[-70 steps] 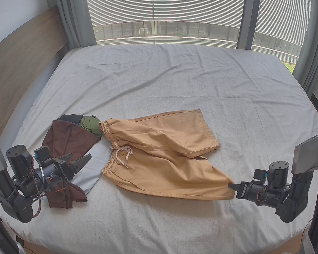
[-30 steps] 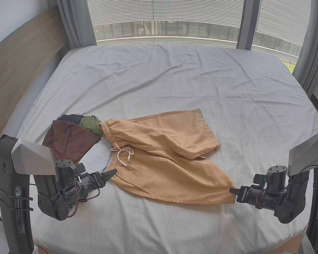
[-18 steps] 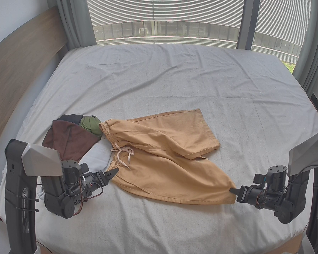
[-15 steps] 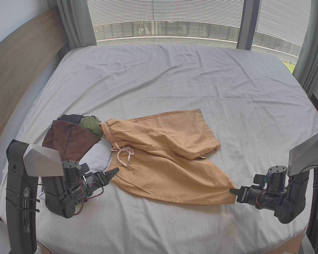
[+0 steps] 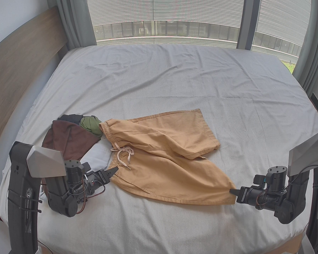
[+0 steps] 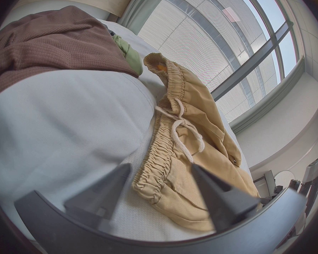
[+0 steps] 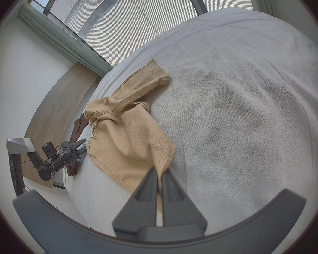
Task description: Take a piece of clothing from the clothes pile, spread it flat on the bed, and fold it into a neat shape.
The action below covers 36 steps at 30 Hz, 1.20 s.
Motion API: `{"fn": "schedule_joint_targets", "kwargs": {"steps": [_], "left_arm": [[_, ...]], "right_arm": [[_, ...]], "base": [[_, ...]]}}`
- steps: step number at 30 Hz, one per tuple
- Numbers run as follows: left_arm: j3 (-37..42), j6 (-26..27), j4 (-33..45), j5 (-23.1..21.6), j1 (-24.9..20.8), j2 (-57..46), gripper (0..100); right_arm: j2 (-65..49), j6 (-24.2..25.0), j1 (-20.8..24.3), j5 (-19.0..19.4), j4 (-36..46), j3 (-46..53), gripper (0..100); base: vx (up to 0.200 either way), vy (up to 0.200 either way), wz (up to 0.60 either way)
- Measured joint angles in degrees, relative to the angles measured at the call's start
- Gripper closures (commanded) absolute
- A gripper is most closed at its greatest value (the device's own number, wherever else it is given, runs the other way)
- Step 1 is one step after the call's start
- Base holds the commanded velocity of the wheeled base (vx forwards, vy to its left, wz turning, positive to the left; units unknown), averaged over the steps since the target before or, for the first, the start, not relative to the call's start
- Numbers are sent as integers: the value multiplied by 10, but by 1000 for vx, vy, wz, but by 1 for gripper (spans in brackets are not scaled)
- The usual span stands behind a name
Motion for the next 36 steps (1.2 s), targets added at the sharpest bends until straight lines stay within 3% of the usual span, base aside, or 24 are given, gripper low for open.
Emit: {"fn": "schedule_joint_targets", "kwargs": {"steps": [14,21,28,36], "left_arm": [[20,2,-3,0,-1,-2,100],[131,16,-4,-12,3,-49,100],[238,76,-5,-42,8,-97,100],[270,91,-5,-50,15,-112,100]], "right_arm": [[3,-4,-1,0,0,14,100],[6,-33,0,0,0,35,100],[21,-70,3,1,0,61,100],[40,-78,10,0,0,72,100]], "base": [[0,0,0],[0,0,0],[0,0,0],[0,0,0]]}}
